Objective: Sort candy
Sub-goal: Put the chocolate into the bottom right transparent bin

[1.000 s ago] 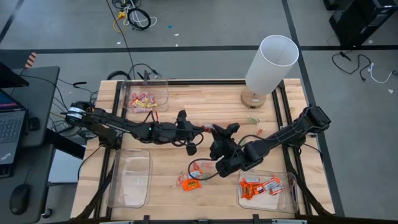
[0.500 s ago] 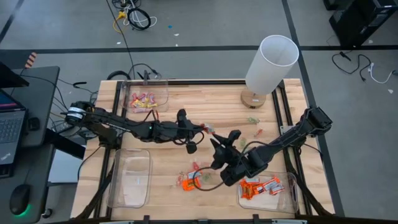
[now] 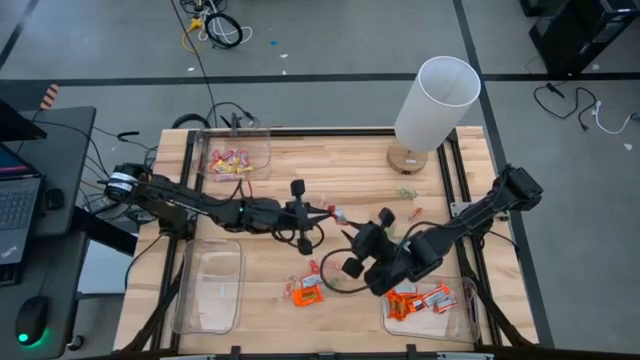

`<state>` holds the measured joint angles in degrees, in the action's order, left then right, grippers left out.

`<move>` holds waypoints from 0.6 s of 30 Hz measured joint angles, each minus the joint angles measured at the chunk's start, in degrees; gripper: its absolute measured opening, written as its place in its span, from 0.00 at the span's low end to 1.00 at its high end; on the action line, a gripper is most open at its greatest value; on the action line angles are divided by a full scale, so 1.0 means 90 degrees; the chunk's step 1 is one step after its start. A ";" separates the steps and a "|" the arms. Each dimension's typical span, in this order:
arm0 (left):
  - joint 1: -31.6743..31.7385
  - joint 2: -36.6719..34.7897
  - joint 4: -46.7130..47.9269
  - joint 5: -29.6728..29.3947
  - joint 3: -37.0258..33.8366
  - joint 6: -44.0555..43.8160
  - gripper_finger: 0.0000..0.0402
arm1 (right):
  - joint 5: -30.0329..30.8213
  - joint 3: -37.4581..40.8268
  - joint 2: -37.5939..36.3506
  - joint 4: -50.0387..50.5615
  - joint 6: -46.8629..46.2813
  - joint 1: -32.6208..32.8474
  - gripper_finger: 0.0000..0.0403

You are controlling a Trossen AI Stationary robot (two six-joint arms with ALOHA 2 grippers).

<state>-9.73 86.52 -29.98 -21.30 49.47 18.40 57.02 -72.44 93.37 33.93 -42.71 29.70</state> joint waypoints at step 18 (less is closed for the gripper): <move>-0.0234 0.0000 0.0128 -0.0554 0.0000 0.0224 0.01 | -0.0144 0.0002 -0.0146 0.0057 -0.0594 -0.0157 0.33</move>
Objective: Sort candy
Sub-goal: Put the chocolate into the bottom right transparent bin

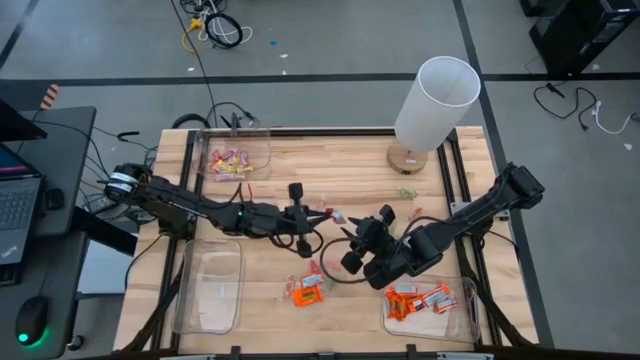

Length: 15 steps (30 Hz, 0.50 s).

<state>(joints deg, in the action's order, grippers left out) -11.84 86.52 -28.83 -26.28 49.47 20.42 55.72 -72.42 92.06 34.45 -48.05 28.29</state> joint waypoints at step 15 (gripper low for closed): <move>-0.0032 0.0005 -0.0061 0.0204 0.0000 -0.0155 0.01 | -0.0825 0.0000 -0.0045 0.0042 0.0430 -0.0471 0.46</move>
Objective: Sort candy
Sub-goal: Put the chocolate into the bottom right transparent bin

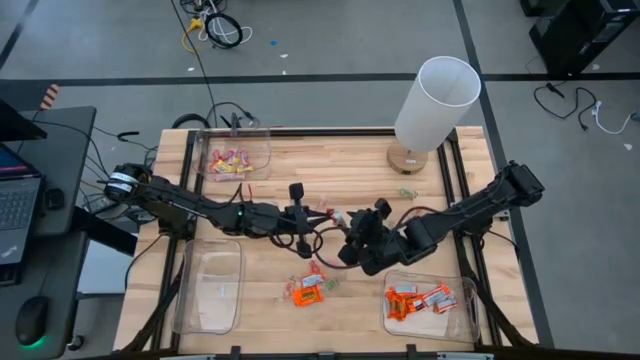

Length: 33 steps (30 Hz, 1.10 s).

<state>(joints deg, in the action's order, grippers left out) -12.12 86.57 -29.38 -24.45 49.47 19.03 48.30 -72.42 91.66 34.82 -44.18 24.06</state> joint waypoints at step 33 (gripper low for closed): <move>-0.0007 0.0004 0.0504 0.0019 0.0002 -0.0643 0.21 | -0.1012 0.0000 0.0012 -0.0503 0.0870 -0.0234 0.02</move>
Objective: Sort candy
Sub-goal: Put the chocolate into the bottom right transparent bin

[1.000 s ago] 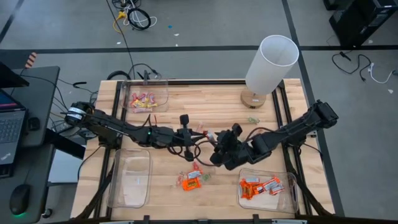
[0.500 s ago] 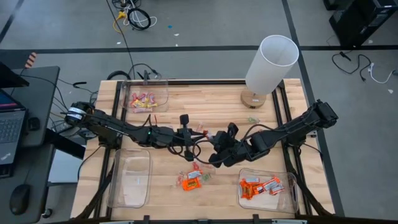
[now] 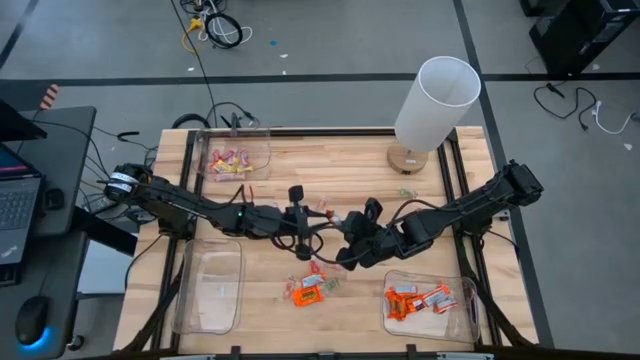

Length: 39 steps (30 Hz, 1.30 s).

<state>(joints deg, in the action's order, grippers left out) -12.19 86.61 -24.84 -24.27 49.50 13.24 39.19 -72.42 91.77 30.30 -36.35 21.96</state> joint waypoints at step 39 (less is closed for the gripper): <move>0.0061 -0.0172 0.0891 -0.0367 0.0000 -0.0855 0.47 | -0.5458 0.0000 -0.0843 0.4401 -0.4917 0.2999 0.01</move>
<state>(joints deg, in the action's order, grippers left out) -11.64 85.06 -16.81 -27.57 49.50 5.54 -9.93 -72.42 84.18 69.91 -80.60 48.95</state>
